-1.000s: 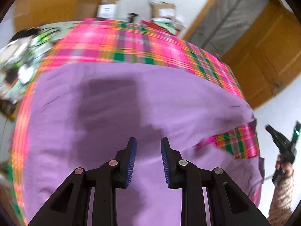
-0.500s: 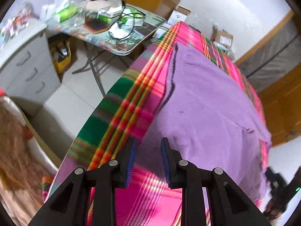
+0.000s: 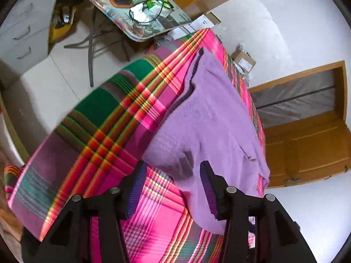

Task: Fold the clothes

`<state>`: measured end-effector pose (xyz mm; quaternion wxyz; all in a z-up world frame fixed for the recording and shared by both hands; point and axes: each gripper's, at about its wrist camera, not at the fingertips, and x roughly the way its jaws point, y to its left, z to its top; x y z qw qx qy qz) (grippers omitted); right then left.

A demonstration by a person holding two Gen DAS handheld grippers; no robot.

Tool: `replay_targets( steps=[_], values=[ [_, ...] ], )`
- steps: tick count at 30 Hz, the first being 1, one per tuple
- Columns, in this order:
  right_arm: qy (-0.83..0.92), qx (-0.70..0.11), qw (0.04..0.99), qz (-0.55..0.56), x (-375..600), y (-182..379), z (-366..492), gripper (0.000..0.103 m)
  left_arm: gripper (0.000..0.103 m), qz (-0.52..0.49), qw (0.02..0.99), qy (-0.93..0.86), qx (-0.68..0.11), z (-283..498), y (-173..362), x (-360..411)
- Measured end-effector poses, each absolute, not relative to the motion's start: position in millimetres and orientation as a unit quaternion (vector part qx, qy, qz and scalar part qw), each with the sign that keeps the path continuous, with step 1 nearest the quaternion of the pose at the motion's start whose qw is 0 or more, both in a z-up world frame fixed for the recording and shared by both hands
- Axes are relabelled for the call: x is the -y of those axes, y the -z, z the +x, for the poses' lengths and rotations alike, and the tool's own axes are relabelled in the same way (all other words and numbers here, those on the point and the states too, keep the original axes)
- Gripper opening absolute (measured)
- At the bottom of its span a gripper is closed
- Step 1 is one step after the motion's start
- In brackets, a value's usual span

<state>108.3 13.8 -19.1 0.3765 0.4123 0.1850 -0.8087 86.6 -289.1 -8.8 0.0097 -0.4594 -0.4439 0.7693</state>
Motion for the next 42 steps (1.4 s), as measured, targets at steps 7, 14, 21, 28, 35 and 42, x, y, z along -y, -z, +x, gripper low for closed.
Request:
replay_targets(
  steps=[7,14,21,28,35,42],
  values=[
    [0.803,-0.223,0.376,0.405,11.6,36.1,119.9,0.044,0.052,-0.454,-0.007,-0.761,0.463,71.3,10.3,289.5],
    [0.810,-0.199,0.368,0.411,16.5,40.8,116.9,0.003,0.019,-0.427,-0.018,-0.771,0.472,67.6,8.4,296.2],
    [0.813,-0.177,0.385,0.399,15.8,22.8,132.0,0.002,0.011,-0.385,-0.017,-0.797,0.466,79.5,-4.4,309.5],
    [0.800,-0.168,0.426,0.388,25.3,7.0,150.4,0.002,0.011,-0.373,-0.025,-0.799,0.470,100.2,-3.7,319.9],
    [0.792,-0.142,0.412,0.427,16.3,22.2,137.1,0.003,0.011,-0.395,-0.038,-0.790,0.467,100.5,13.9,320.4],
    [0.823,-0.073,0.371,0.424,-29.6,9.5,126.8,0.010,0.012,-0.402,-0.048,-0.795,0.451,101.1,13.3,318.7]
  ],
)
